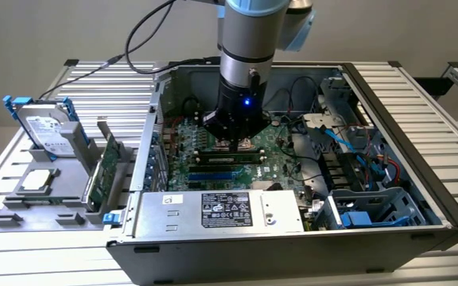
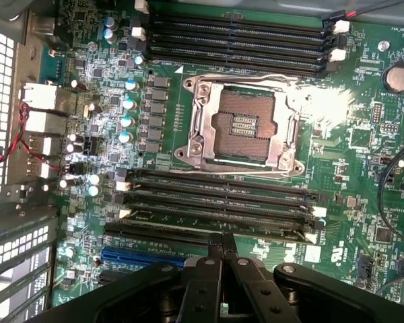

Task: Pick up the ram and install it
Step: 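Press down the ram until it locks into place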

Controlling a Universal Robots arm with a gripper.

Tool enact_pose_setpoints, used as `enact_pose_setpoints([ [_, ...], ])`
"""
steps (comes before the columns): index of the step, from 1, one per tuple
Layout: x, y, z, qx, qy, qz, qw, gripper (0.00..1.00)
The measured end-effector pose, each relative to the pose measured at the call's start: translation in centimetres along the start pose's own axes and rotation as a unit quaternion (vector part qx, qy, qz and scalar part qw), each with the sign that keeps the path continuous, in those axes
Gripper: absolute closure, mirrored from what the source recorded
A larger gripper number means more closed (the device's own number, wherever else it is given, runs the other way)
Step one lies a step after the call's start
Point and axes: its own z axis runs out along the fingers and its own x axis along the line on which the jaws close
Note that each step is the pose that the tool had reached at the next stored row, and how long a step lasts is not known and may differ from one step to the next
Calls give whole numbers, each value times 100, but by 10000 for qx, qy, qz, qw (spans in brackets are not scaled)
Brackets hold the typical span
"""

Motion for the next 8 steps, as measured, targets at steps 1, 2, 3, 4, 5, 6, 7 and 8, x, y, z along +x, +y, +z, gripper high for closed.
enact_pose_setpoints([
  [1, 0, 0, 0, 0, 0, 0, 10000, 89],
  [2, 0, 0, 0, 0, 0, 0, 10000, 89],
  [3, 0, 0, 0, 0, 0, 0, 10000, 89],
  [4, 0, 0, 0, 0, 0, 0, 10000, 89],
  [5, 0, 0, 0, 1, 0, 0, 10000, 89],
  [6, 0, 0, 0, 0, 0, 0, 10000, 89],
  [7, 0, 0, 0, 0, 0, 0, 10000, 89],
  [8, 0, 0, 0, 0, 0, 0, 10000, 89],
])
